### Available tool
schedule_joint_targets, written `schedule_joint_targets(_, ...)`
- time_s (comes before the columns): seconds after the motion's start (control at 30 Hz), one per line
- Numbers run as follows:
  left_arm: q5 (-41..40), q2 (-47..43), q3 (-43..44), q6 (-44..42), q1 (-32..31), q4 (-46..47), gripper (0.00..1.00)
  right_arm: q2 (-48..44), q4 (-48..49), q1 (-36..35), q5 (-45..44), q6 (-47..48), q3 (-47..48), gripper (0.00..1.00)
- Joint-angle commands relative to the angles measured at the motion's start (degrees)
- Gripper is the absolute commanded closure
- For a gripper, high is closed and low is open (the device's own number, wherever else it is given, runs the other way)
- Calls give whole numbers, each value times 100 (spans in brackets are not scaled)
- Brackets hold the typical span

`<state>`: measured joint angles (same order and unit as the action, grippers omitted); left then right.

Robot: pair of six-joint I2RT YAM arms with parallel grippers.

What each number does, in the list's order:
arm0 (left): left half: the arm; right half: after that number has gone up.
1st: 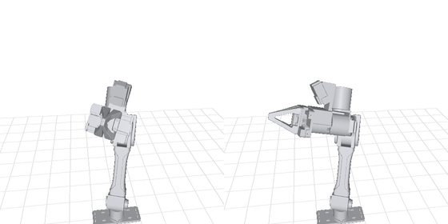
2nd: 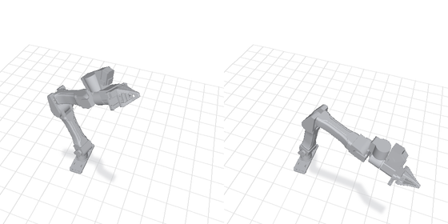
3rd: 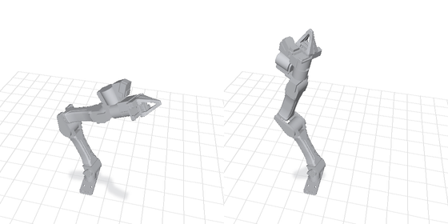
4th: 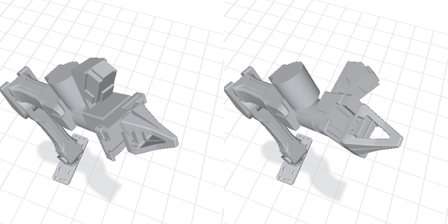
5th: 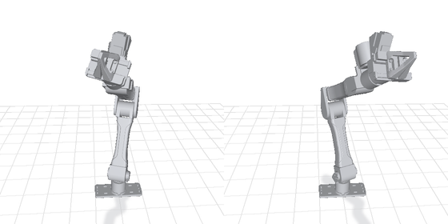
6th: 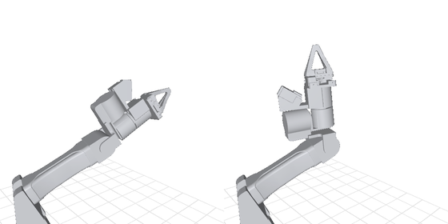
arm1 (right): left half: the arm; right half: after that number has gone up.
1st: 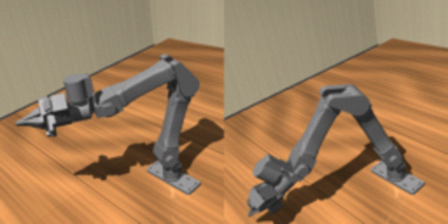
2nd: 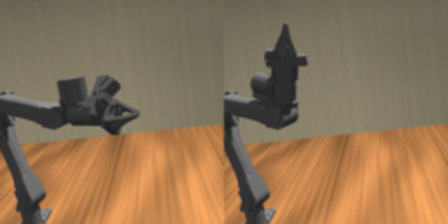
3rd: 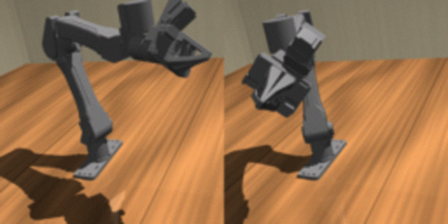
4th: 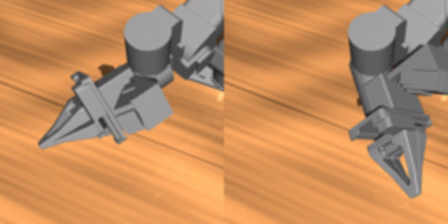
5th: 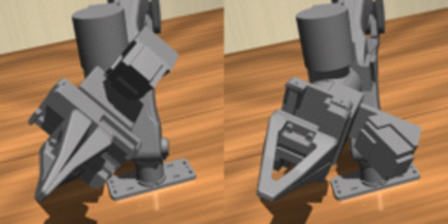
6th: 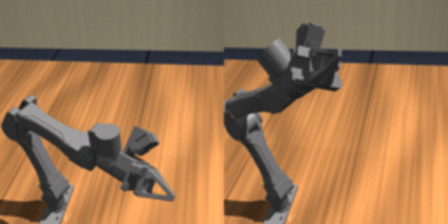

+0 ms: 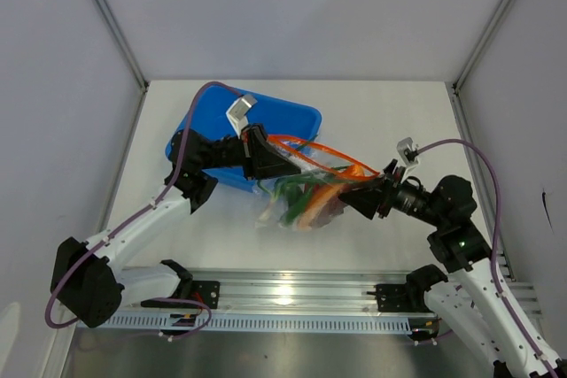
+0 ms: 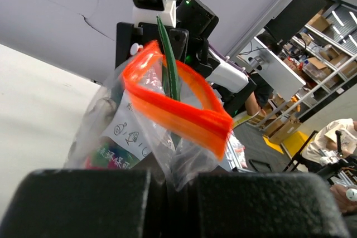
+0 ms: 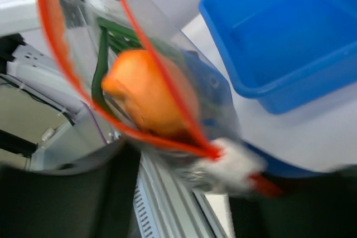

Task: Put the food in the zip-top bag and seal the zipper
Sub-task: Adjust the zipper food storage bag at the center of the board.

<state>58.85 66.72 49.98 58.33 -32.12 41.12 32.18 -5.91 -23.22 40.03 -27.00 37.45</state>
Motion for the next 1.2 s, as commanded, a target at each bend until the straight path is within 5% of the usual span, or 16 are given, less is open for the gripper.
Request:
schedule_joint_targets(0.0, -14, -54, -84, 460, 48, 932, 100, -72, 1241, 11, 224, -305, -10, 53)
schedule_joint_targets(0.13, 12, -45, -164, 452, 39, 977, 100, -90, 1277, 11, 259, -385, 43, 100)
schedule_joint_targets(0.3, 13, -273, -374, -284, 30, 381, 66, -89, 628, 11, 269, -122, 183, 100)
schedule_joint_targets(0.37, -66, -615, -462, -872, 13, -584, 53, -90, 241, 11, 295, 45, 280, 100)
schedule_joint_targets(0.5, -584, -1283, -611, -2552, -5, -2325, 1, -63, -655, -7, 418, 450, 394, 100)
schedule_joint_targets(0.67, -1989, -2353, -971, -3493, -22, -3732, 0, 6, -1454, -95, 409, 1056, 421, 100)
schedule_joint_targets(0.8, -2851, -3127, -1359, -3644, -22, -3769, 0, 226, -1580, -445, 94, 1268, 394, 100)
schedule_joint_targets(1.0, -3635, -3577, -1262, -4101, -22, -4068, 0, 842, -1747, -1272, -759, 1303, 474, 100)
schedule_joint_targets(1.17, -4074, -3324, -1008, -4154, -22, -4586, 0, 701, -1430, -1351, -603, 1303, 377, 100)
